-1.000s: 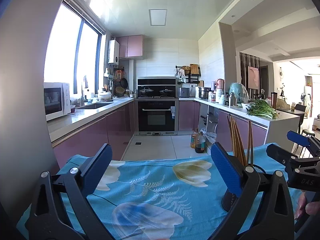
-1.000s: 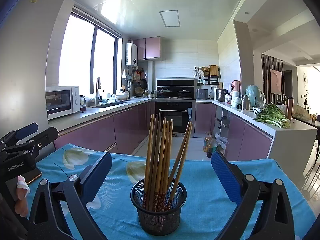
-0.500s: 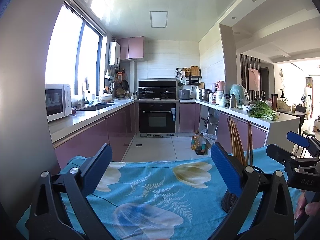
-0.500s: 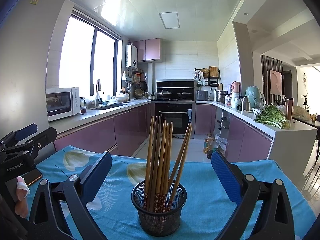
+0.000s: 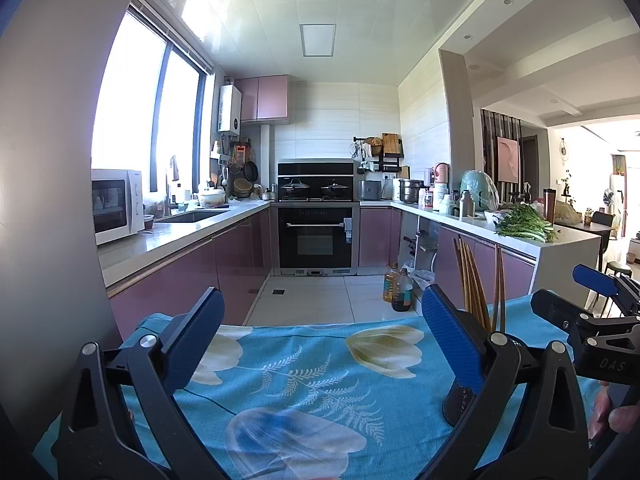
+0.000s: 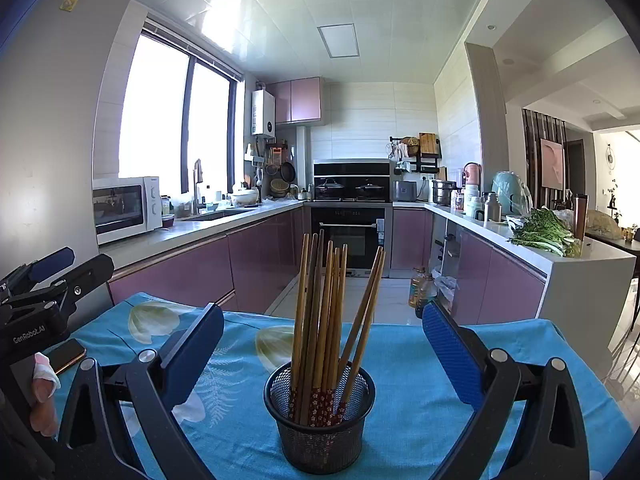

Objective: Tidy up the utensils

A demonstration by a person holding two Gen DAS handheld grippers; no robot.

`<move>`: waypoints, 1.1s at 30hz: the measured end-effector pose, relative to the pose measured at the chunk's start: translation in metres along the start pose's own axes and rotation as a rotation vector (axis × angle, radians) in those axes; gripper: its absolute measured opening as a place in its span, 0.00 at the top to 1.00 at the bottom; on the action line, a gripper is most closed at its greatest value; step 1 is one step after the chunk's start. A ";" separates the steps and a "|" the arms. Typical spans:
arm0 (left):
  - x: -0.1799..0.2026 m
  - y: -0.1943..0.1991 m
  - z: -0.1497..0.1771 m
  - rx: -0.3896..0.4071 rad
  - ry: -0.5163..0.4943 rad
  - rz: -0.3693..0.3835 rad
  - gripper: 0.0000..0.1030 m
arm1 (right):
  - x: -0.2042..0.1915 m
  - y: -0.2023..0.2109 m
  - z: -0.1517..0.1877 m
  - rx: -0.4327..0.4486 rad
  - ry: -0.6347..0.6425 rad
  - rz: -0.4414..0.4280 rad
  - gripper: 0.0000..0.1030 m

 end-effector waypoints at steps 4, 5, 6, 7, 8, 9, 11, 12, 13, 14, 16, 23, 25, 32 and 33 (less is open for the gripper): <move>0.001 0.001 -0.001 0.000 0.001 0.001 0.06 | 0.000 -0.002 0.000 -0.005 -0.005 0.000 0.07; 0.001 0.000 -0.001 0.000 0.002 0.002 0.06 | 0.000 -0.002 0.001 -0.004 -0.006 0.000 0.07; 0.001 0.000 -0.001 -0.001 0.001 0.001 0.06 | 0.000 -0.002 0.001 -0.004 -0.005 0.000 0.07; 0.001 0.000 -0.001 -0.001 0.000 0.001 0.06 | 0.000 -0.003 0.001 -0.005 -0.004 0.001 0.07; 0.001 0.000 -0.001 -0.001 0.001 0.002 0.06 | 0.000 -0.003 0.001 -0.005 -0.004 0.001 0.07; 0.001 0.000 -0.001 -0.001 0.001 0.002 0.06 | 0.000 -0.002 0.001 -0.004 -0.005 0.000 0.07; 0.001 0.001 -0.001 -0.002 0.003 0.003 0.06 | 0.000 -0.002 0.001 -0.002 -0.005 0.001 0.07; 0.001 0.000 -0.001 -0.001 0.002 0.002 0.06 | 0.000 -0.003 0.001 -0.002 -0.005 0.001 0.07; 0.001 0.000 -0.001 0.000 0.000 0.001 0.06 | 0.000 -0.002 0.001 -0.002 -0.004 0.002 0.07; 0.001 0.000 -0.001 0.000 0.000 0.001 0.06 | 0.000 -0.002 0.001 -0.002 -0.004 0.003 0.07; 0.001 0.000 -0.001 -0.001 0.001 0.002 0.06 | 0.000 -0.001 0.001 -0.001 -0.005 0.003 0.07; 0.001 0.000 0.000 -0.002 0.000 0.001 0.06 | 0.000 0.000 0.001 0.000 -0.006 0.005 0.07; 0.001 0.000 -0.001 -0.001 0.001 0.002 0.06 | -0.001 0.000 0.001 0.002 -0.007 0.003 0.07; 0.002 0.001 0.000 -0.002 -0.001 0.001 0.06 | -0.001 0.000 0.001 0.002 -0.006 0.003 0.07; 0.001 0.001 0.000 -0.002 0.000 0.002 0.06 | -0.001 0.000 0.001 0.002 -0.006 0.004 0.07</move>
Point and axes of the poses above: each gripper's, at about its wrist camera, not at the fingertips, and y roughly against the way its jaws point, x to its right, z to its underside, the point moved 1 cm from there along -y, roughly the way its jaws point, and after that the axes turned 7 degrees about -y, right-handed, at the moved point
